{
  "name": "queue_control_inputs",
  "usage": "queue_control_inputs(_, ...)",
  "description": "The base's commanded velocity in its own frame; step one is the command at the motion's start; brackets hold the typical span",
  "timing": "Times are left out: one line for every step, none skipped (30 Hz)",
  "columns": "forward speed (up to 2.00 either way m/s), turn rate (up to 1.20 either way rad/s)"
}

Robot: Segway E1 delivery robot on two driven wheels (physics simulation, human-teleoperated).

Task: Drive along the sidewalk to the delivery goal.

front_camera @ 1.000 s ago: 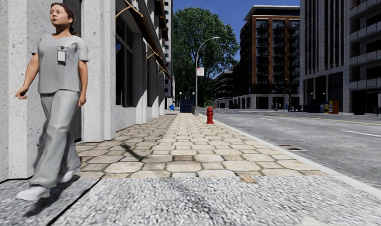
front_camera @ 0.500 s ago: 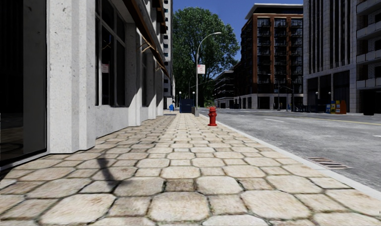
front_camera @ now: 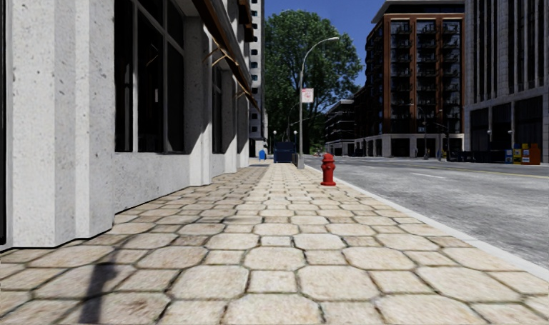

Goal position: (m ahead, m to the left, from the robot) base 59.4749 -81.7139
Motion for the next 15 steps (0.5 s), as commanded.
queue_control_inputs(2.00, 0.00)
queue_control_inputs(2.00, 0.00)
queue_control_inputs(2.00, 0.00)
queue_control_inputs(2.00, 0.00)
queue_control_inputs(2.00, 0.00)
queue_control_inputs(2.00, 0.00)
queue_control_inputs(2.00, 0.00)
queue_control_inputs(2.00, 0.00)
queue_control_inputs(2.00, 0.03)
queue_control_inputs(2.00, 0.08)
queue_control_inputs(2.00, 0.10)
queue_control_inputs(2.00, 0.10)
queue_control_inputs(2.00, 0.10)
queue_control_inputs(2.00, 0.10)
queue_control_inputs(2.00, 0.10)
